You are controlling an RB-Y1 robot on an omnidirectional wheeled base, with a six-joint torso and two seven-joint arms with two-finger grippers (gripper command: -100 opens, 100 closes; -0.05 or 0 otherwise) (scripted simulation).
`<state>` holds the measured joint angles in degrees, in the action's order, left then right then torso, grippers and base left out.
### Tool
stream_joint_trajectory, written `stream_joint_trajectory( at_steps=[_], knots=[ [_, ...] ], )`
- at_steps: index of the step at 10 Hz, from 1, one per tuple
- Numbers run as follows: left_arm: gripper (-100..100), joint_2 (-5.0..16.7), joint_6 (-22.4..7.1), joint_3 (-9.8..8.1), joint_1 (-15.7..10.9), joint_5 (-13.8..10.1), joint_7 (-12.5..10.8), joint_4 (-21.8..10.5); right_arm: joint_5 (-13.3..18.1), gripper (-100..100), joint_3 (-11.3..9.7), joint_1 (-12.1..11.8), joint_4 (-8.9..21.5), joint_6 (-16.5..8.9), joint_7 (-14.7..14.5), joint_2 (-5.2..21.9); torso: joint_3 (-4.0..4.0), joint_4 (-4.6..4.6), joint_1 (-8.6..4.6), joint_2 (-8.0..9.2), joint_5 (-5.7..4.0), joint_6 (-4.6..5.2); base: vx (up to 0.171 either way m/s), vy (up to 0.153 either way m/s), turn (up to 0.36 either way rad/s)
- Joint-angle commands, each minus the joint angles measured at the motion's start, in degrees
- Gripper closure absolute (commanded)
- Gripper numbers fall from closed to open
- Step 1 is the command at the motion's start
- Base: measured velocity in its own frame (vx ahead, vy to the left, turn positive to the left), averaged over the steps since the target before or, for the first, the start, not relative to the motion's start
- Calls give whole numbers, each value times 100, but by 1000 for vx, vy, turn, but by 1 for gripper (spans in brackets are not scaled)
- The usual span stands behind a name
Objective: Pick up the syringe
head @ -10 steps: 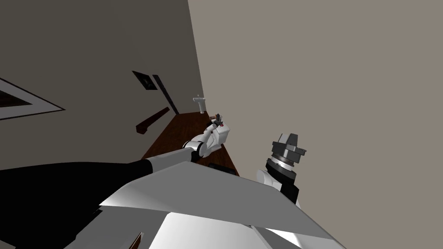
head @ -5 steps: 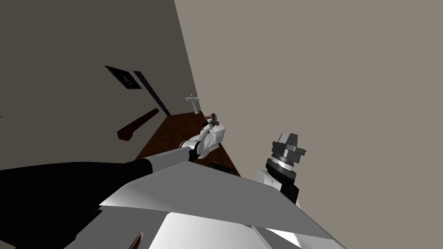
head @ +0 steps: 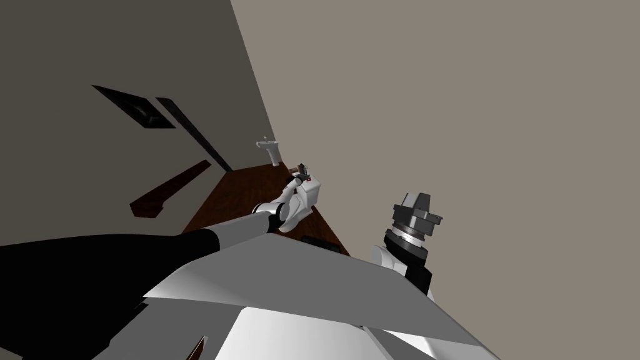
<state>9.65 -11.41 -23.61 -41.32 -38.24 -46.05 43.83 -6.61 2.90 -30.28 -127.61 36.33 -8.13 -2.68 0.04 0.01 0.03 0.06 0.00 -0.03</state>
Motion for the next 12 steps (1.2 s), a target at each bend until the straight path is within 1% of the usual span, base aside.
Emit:
stream_joint_trajectory(
  at_steps=[1, 2, 3, 4, 5, 6, 7, 8, 9, 10, 11, 12],
  knots=[
    [-100, 65, 113, 107, -11, -173, 44, -110, 0, 0, 0, 0, 0, 0, 0, 0, 0, 0, 0, 0, 0, 0, 0, -5, 26],
    [-100, 323, 163, 19, 52, -280, 15, -185, 0, 0, 0, 0, 0, 0, 0, 0, -4, -1, -1, -7, 0, 2, -29, -13, -475],
    [-100, 501, 214, -70, 116, -386, -13, -261, 0, 0, -1, 2, 0, 0, 0, 0, -1, -1, -6, 0, -2, 12, -73, -6, -512],
    [-100, 431, 205, -223, 116, 11, -13, -83, 0, 0, -1, 2, 0, 0, 0, 0, 8, 2, -6, 16, -1, 5, -62, 0, -116],
    [-100, 582, 214, -97, 116, -134, -13, -207, 0, 0, 0, 0, 0, 0, 0, 0, 9, 4, 1, 15, 0, 0, -23, -3, 45],
    [-100, 582, 214, -70, 116, -319, -13, -261, 0, 0, 0, 0, 0, 0, 0, 0, 3, 2, 3, 5, 0, -2, 1, -4, 28],
    [-100, 582, 214, -70, 116, -386, -13, -261, 0, 0, 0, 0, 0, 0, 0, 0, -3, -1, 1, -5, 0, 1, 8, -2, -4],
    [-100, 840, 264, -158, 179, -493, -41, -336, 0, 0, 0, 0, 0, 0, 0, 0, -6, -2, 1, -10, 0, 1, -27, -9, -354],
    [-100, 840, 264, -158, 179, -487, -41, -336, 0, 0, -1, 1, 0, 0, 0, 0, -1, -1, -3, -1, 0, 8, -38, -6, -225],
    [-100, 840, 264, -158, 179, -493, -41, -336, 0, 0, 0, 0, 0, 0, 0, 0, 2, 1, -1, 3, -1, 2, -20, -4, 27],
    [-100, 1098, 314, -246, 242, -600, -69, -411, 0, 0, 1, 0, 0, 0, 0, 0, 0, 0, 1, 0, 0, -1, -38, -9, -371],
    [-100, 1274, 365, -335, 306, -706, -97, -487, 0, 0, -1, 2, 0, 0, 0, 0, 2, 1, -2, 5, -1, 9, -70, -13, -480]
  ],
)
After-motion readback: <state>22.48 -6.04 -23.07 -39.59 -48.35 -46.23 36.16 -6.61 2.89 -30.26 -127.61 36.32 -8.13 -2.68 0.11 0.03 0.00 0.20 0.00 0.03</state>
